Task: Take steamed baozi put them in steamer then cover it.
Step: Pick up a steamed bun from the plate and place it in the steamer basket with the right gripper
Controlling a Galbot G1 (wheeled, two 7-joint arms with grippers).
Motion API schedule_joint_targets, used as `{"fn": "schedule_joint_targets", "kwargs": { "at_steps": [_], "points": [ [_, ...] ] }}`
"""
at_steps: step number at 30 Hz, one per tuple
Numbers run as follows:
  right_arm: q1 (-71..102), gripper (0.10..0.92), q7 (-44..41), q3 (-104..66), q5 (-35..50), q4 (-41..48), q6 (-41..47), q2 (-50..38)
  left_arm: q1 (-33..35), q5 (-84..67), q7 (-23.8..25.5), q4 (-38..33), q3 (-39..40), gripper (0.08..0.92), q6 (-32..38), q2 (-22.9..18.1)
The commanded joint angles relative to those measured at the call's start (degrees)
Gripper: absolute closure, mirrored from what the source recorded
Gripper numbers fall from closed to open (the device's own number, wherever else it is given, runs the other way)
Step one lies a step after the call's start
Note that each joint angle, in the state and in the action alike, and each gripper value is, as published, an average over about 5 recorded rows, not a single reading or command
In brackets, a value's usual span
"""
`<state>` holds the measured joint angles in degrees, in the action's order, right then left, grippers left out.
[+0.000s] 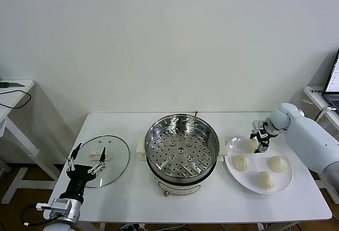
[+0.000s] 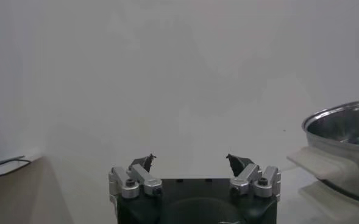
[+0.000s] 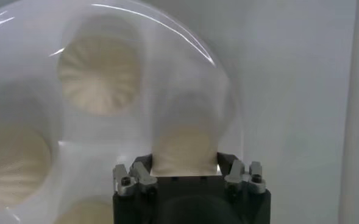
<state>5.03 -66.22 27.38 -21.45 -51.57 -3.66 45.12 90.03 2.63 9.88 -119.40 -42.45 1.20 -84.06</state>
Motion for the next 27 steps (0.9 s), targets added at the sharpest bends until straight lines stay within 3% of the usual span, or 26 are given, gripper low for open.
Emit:
{"fn": "schedule_joint_targets", "kwargs": {
  "at_steps": [1,7,12,19,27],
  "points": [
    [-2.90,0.321,-1.01,3.87,5.27,-6.94,-1.25,-5.50,0.06,0.05,-0.07,-0.45,0.08,0.177,-0.13,0.03],
    [-16.87,0.328,-4.90,13.33,12.10,-21.88,-9.71,-13.60,0.36,0.18,-0.13,-0.81,0.24,0.177,-0.25,0.42],
    [-33.05,0.340,-6.01,26.59,15.85,-32.10,-16.37,-14.37,0.69,0.32,-0.13,-0.91,0.12,0.177,-0.19,0.58],
    [-49.78,0.338,-6.47,39.29,17.25,-39.51,-23.48,-5.71,1.06,0.34,-0.10,-1.68,-0.20,0.177,-0.14,0.62],
    [-51.50,0.341,-3.44,44.78,15.24,-39.79,-28.03,8.56,1.16,0.10,0.25,-2.10,-1.96,0.177,-0.15,0.85]
  ]
}}
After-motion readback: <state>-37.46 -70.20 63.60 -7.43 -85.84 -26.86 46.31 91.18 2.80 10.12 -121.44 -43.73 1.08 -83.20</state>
